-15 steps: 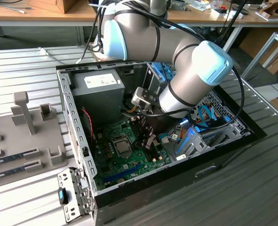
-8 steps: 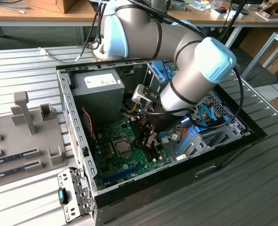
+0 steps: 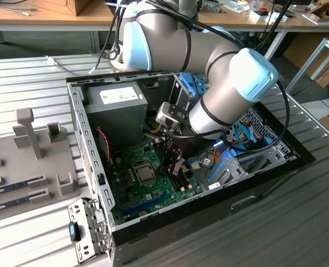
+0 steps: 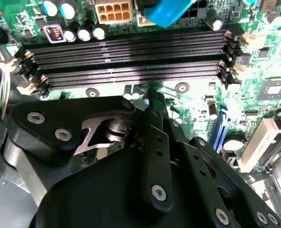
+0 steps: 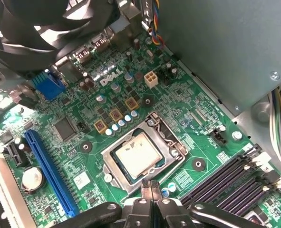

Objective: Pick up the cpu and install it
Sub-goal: 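Install the first cpu locking lever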

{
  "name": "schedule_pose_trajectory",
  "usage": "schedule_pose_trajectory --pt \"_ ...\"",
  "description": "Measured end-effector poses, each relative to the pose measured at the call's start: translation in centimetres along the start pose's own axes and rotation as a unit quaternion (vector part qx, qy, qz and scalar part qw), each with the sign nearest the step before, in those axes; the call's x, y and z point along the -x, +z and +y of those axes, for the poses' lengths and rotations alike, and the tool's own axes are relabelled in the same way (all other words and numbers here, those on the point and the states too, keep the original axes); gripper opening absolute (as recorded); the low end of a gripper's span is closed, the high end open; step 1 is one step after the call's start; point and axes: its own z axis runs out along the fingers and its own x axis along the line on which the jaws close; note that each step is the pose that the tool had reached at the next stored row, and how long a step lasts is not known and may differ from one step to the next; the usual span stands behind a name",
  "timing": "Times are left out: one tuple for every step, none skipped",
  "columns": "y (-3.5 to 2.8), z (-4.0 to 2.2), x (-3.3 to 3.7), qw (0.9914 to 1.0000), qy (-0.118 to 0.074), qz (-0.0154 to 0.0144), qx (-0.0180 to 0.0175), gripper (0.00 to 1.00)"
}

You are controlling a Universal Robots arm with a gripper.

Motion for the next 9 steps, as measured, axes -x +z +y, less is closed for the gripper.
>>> schedule_pose_trajectory --pt "0.14 -0.04 0.00 1.00000 0.000 0.0004 -0.0001 0.11" --pt "0.26 -0.09 0.01 1.00000 0.000 0.0006 -0.0002 0.11" --pt "0.36 -0.11 0.00 1.00000 0.000 0.0003 -0.0001 0.11" --pt "0.50 -0.06 -0.04 1.00000 -0.001 -0.0008 0.0005 0.11" --pt "0.56 0.08 -0.15 1.00000 0.000 -0.0012 0.0010 0.11" --pt "0.58 0.13 -0.20 1.00000 -0.001 -0.0018 0.0013 0.11" --pt "0.60 0.14 -0.22 1.00000 -0.001 -0.0022 0.0017 0.11" --pt "0.60 0.18 -0.23 0.99999 -0.001 -0.0031 0.0024 0.11" --pt "0.56 0.20 -0.25 0.99999 -0.001 -0.0039 0.0030 0.11"
